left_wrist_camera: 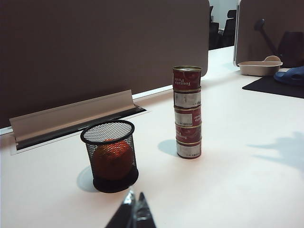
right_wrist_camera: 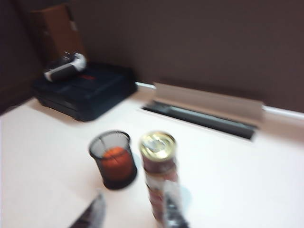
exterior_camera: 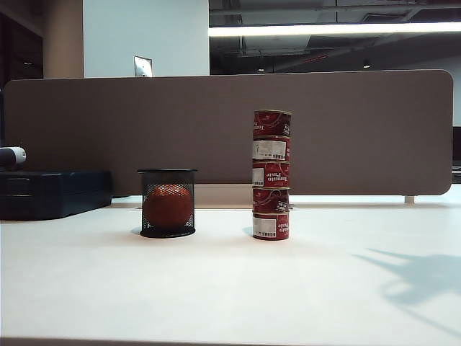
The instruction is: Take a can of tomato sauce from the stacked ones and place it on the table.
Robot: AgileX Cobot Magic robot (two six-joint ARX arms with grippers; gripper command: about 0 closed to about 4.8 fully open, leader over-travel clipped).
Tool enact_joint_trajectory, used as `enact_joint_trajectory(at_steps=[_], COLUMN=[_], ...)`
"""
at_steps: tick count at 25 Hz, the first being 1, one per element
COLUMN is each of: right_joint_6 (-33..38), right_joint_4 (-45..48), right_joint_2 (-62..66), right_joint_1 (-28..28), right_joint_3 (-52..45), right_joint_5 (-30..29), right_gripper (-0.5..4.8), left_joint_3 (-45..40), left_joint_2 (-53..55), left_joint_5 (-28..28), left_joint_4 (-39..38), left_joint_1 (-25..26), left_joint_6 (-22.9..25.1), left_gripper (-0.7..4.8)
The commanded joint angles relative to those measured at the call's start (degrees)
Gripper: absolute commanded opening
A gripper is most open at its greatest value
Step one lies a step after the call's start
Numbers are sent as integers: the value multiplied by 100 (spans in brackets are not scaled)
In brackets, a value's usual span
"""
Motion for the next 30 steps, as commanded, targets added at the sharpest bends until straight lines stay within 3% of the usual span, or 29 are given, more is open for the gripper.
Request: enact_joint_trajectory(at_steps=[1, 2, 6, 7, 20, 30], right_joint_6=[-13, -11, -7, -2, 33, 33], right_joint_4=[942, 1255, 1753, 1821, 1762, 1759], right_joint_2=[514, 769, 1239, 1506, 3604, 4415], right_joint_1=[402, 542, 756, 789, 815, 815], right_joint_3=[42, 44, 59, 138, 1663, 1991], right_joint_5=[15, 118, 398, 487, 431, 428], right_gripper=[272, 318, 409, 473, 479, 479], left_joint_3=[20, 20, 20, 20, 15, 15], left_joint_2=[4, 4, 4, 4, 4, 4], left_joint_5=[33, 35, 35, 35, 28, 9], left_joint_4=[61, 57, 57, 57, 9, -31], left_joint_1=[7, 7, 7, 7, 7, 7], left_joint_6=[-120, -151, -149, -149, -149, -149], left_gripper=[-5, -5, -5, -5, -5, -5])
